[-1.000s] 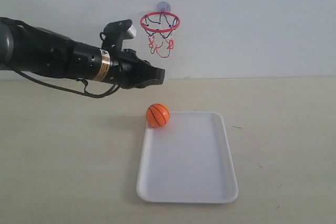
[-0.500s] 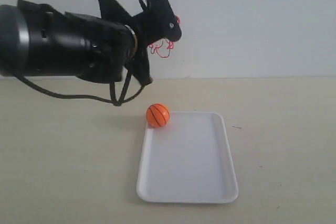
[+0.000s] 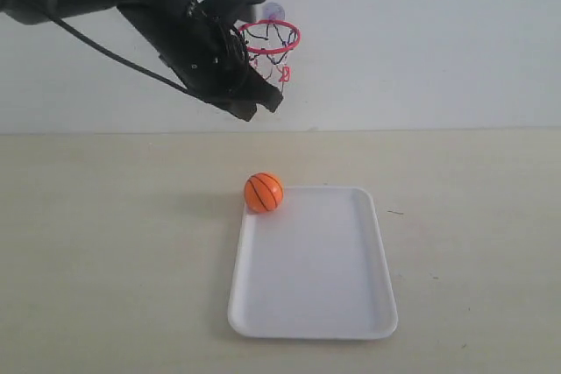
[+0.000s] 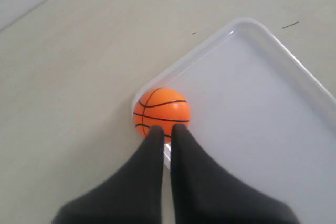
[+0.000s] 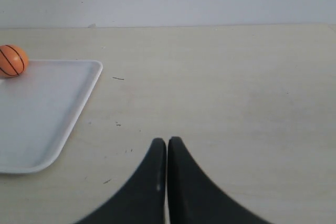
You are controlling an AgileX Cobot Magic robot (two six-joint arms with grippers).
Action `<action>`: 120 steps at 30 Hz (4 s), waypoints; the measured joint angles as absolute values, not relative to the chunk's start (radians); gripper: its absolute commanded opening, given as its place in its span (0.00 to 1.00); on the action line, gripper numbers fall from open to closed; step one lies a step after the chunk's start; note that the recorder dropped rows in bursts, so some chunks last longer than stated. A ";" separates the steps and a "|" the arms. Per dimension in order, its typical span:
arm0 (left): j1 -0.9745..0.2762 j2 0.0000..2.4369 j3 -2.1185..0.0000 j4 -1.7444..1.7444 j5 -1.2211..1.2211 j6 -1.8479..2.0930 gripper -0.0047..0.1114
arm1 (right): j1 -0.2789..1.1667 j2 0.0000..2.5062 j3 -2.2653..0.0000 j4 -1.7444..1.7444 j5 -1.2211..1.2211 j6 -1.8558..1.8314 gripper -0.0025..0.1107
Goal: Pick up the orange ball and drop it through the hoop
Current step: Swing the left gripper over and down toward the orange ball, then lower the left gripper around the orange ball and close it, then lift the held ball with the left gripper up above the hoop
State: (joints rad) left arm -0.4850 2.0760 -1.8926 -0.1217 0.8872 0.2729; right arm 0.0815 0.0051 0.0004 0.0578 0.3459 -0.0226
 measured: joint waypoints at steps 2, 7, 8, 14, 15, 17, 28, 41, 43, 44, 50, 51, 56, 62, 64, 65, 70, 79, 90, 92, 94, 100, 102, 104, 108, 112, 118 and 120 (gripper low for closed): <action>-0.483 2.138 -1.929 -0.122 0.898 0.282 0.11 | 0.081 0.005 0.000 0.058 0.346 -0.023 0.02; -0.483 2.226 -1.953 -0.091 0.948 0.285 0.55 | 0.081 0.005 0.000 0.058 0.346 -0.023 0.02; -0.483 2.234 -1.953 -0.090 0.960 0.273 0.59 | 0.081 0.005 0.000 0.058 0.346 -0.023 0.02; -0.483 2.260 -1.953 -0.090 0.888 0.188 0.73 | 0.081 0.005 0.000 0.058 0.346 -0.023 0.02; -0.485 2.267 -1.953 -0.090 0.876 0.178 0.75 | 0.081 0.005 0.000 0.058 0.346 -0.023 0.02; -0.493 2.290 -1.953 -0.090 0.851 0.163 0.76 | 0.102 0.005 0.000 0.058 0.346 -0.023 0.02; -0.506 2.337 -1.953 -0.043 0.822 0.139 0.76 | 0.150 0.005 0.000 0.058 0.346 -0.023 0.02; -0.506 2.370 -1.953 -0.067 0.799 0.133 0.76 | 0.150 0.005 0.000 0.058 0.346 -0.023 0.02; -0.506 2.373 -1.953 -0.067 0.797 0.133 0.76 | 0.150 0.005 0.000 0.058 0.346 -0.023 0.02; -0.506 2.375 -1.953 -0.067 0.794 0.133 0.76 | 0.150 0.005 0.000 0.058 0.346 -0.023 0.02; -0.506 2.380 -1.953 -0.070 0.763 0.133 0.75 | 0.150 0.005 0.000 0.058 0.346 -0.023 0.02; -0.506 2.380 -1.953 -0.072 0.754 0.133 0.74 | 0.150 0.005 0.000 0.058 0.346 -0.023 0.02; -0.506 2.382 -1.953 -0.081 0.747 0.133 0.51 | 0.150 0.005 0.000 0.058 0.346 -0.023 0.02; -0.506 2.382 -1.953 -0.082 0.784 0.133 0.08 | 0.150 0.005 0.000 0.058 0.346 -0.023 0.02; -0.506 2.382 -1.956 -0.078 0.795 0.133 0.08 | 0.150 0.005 0.000 0.058 0.346 -0.023 0.02; -0.506 2.382 -1.957 -0.072 0.801 0.133 0.08 | 0.150 0.005 0.000 0.058 0.346 -0.023 0.02; -0.507 2.359 -1.957 -0.007 0.835 0.133 0.08 | 0.150 0.005 0.000 0.058 0.346 -0.023 0.02; -0.507 2.220 -1.957 0.067 0.858 0.133 0.08 | 0.150 0.005 0.000 0.058 0.346 -0.023 0.02; -0.507 2.058 -1.957 0.071 1.047 0.214 0.08 | 0.150 0.005 0.000 0.058 0.346 -0.023 0.02; -0.505 2.040 -1.957 0.071 1.057 0.212 0.08 | 0.150 0.005 0.000 0.058 0.346 -0.023 0.02; -0.501 2.032 -1.957 0.071 1.061 0.191 0.08 | 0.150 0.005 0.000 0.058 0.346 -0.023 0.02; -0.457 2.031 -1.896 0.071 1.061 0.136 0.08 | 0.150 0.005 0.000 0.058 0.346 -0.023 0.02; -0.439 2.029 -1.852 0.074 1.043 0.121 0.08 | 0.150 0.005 0.000 0.058 0.346 -0.023 0.02; -0.417 2.015 -1.787 0.076 0.995 0.112 0.08 | 0.150 0.005 0.000 0.058 0.346 -0.023 0.02; -0.367 1.947 -1.635 0.076 0.763 0.106 0.08 | 0.150 0.005 0.000 0.058 0.346 -0.023 0.02; -0.307 1.844 -1.453 0.026 0.346 0.106 0.08 | 0.150 0.005 0.000 0.058 0.346 -0.023 0.02; -0.226 1.814 -1.323 -0.105 -0.252 -0.071 0.08 | 0.150 0.005 0.000 0.058 0.346 -0.023 0.02; -0.208 1.841 -1.341 -0.023 -0.327 -0.228 0.08 | 0.150 0.005 0.000 0.058 0.346 -0.023 0.02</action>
State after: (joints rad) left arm -0.2082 1.8409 -1.3411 -0.0227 -0.3267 -0.2282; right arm 0.1499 0.0051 0.0004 0.0578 0.3459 -0.0226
